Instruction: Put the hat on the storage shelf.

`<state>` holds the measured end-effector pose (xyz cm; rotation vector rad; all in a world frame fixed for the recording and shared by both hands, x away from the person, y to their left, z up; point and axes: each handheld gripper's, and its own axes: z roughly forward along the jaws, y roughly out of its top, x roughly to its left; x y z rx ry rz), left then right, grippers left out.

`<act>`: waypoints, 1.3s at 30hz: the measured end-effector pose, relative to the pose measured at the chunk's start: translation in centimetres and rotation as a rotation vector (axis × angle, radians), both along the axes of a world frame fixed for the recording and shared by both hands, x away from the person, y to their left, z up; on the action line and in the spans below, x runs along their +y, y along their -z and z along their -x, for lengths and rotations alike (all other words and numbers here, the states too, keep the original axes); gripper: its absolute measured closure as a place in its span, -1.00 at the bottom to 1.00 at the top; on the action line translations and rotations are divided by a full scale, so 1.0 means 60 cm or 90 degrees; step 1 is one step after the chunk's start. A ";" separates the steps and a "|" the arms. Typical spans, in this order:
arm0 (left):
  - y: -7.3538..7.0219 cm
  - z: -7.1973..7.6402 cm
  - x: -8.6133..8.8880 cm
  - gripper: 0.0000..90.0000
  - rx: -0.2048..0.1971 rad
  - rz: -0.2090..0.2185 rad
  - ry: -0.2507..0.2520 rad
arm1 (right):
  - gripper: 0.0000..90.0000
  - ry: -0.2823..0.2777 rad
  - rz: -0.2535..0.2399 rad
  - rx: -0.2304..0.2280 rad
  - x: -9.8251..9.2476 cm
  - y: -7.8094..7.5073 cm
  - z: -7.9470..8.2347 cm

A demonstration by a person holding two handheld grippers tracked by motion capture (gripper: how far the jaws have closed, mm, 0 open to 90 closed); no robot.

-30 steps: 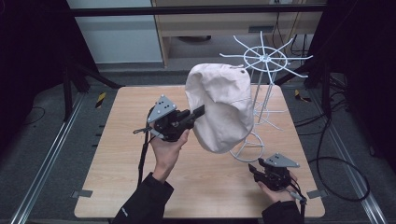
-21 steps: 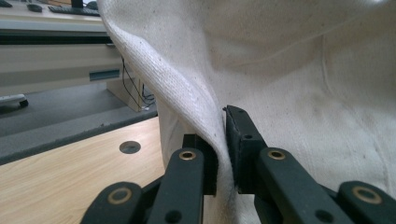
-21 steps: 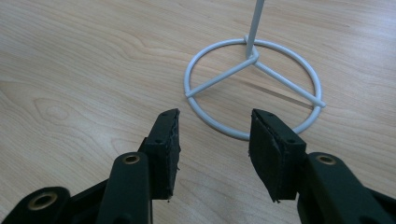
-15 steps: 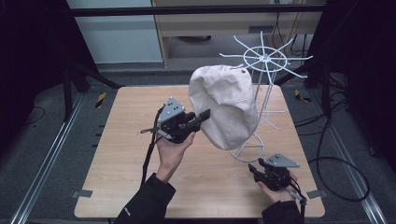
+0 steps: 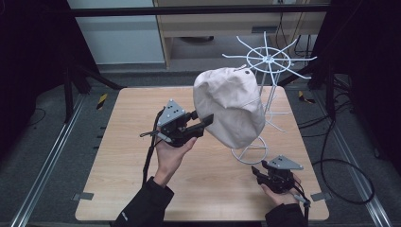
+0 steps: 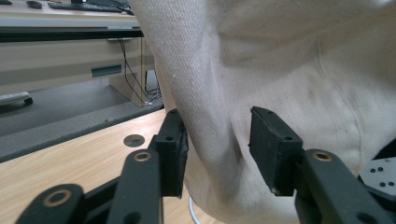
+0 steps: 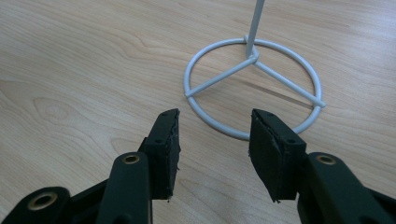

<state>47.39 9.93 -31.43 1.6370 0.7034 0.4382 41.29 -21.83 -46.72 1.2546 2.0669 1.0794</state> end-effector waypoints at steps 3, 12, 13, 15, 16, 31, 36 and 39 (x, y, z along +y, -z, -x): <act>-0.001 0.008 0.009 0.13 0.002 -0.001 -0.002 | 0.18 0.000 -0.001 -0.001 0.000 0.000 0.000; 0.005 0.036 0.054 -0.10 0.007 -0.028 -0.018 | 0.14 0.005 -0.001 -0.001 -0.001 0.000 0.000; 0.007 0.038 0.061 -0.11 0.009 -0.028 -0.021 | 0.13 0.006 0.000 -0.002 -0.001 0.000 0.000; 0.014 0.043 0.078 -0.14 0.007 -0.030 -0.030 | 0.12 0.007 0.001 -0.003 -0.001 0.000 0.000; 0.019 0.045 0.087 -0.15 0.007 -0.032 -0.034 | 0.11 0.008 0.001 -0.003 -0.001 0.000 0.000; 0.150 0.046 0.224 -0.18 0.097 -0.124 -0.141 | -0.17 0.030 0.002 -0.012 -0.007 0.004 -0.003; 0.202 0.043 0.261 -0.18 0.139 -0.156 -0.173 | -0.23 0.035 0.000 -0.008 -0.009 0.007 -0.004; 0.221 0.043 0.278 -0.19 0.155 -0.165 -0.190 | -0.28 0.038 0.005 -0.009 -0.012 0.009 -0.007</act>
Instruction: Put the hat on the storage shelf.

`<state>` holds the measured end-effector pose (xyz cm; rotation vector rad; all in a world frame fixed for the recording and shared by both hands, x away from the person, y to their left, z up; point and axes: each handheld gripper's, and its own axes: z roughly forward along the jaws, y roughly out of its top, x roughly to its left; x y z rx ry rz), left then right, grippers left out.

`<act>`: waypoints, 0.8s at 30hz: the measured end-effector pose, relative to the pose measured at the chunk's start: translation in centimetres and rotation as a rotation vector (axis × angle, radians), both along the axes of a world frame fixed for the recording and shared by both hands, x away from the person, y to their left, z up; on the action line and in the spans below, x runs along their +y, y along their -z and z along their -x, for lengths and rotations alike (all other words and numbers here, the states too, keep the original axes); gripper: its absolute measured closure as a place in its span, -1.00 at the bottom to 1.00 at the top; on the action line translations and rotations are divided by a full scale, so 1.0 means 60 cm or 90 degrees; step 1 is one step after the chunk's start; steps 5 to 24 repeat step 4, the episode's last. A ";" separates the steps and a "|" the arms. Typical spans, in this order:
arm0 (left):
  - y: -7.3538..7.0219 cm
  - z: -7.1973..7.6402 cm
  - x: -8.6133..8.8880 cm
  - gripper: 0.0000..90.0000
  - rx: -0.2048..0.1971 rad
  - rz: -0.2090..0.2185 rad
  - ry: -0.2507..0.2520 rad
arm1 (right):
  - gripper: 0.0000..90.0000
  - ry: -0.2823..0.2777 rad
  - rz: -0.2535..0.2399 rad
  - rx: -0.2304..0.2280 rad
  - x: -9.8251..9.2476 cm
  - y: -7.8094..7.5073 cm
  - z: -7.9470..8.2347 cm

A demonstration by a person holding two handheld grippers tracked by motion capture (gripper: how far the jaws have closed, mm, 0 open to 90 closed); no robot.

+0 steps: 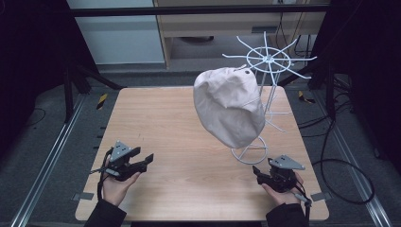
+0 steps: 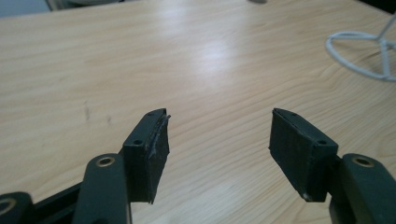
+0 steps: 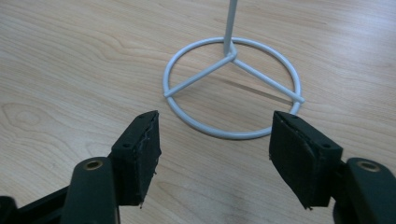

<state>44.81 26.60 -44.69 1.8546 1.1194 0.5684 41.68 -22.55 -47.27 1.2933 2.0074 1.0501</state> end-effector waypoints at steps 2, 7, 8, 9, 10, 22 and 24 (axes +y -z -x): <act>0.012 0.001 0.011 -0.20 0.005 -0.015 -0.010 | -0.33 0.006 0.000 0.000 -0.003 0.001 -0.001; 0.025 0.003 0.023 -0.21 0.021 -0.014 -0.025 | -0.39 0.010 -0.002 0.000 -0.007 0.002 -0.003; 0.025 0.003 0.023 -0.21 0.021 -0.014 -0.025 | -0.39 0.010 -0.002 0.000 -0.007 0.002 -0.003; 0.025 0.003 0.023 -0.21 0.021 -0.014 -0.025 | -0.39 0.010 -0.002 0.000 -0.007 0.002 -0.003; 0.025 0.003 0.023 -0.21 0.021 -0.014 -0.025 | -0.39 0.010 -0.002 0.000 -0.007 0.002 -0.003; 0.025 0.003 0.023 -0.21 0.021 -0.014 -0.025 | -0.39 0.010 -0.002 0.000 -0.007 0.002 -0.003; 0.025 0.003 0.023 -0.21 0.021 -0.014 -0.025 | -0.39 0.010 -0.002 0.000 -0.007 0.002 -0.003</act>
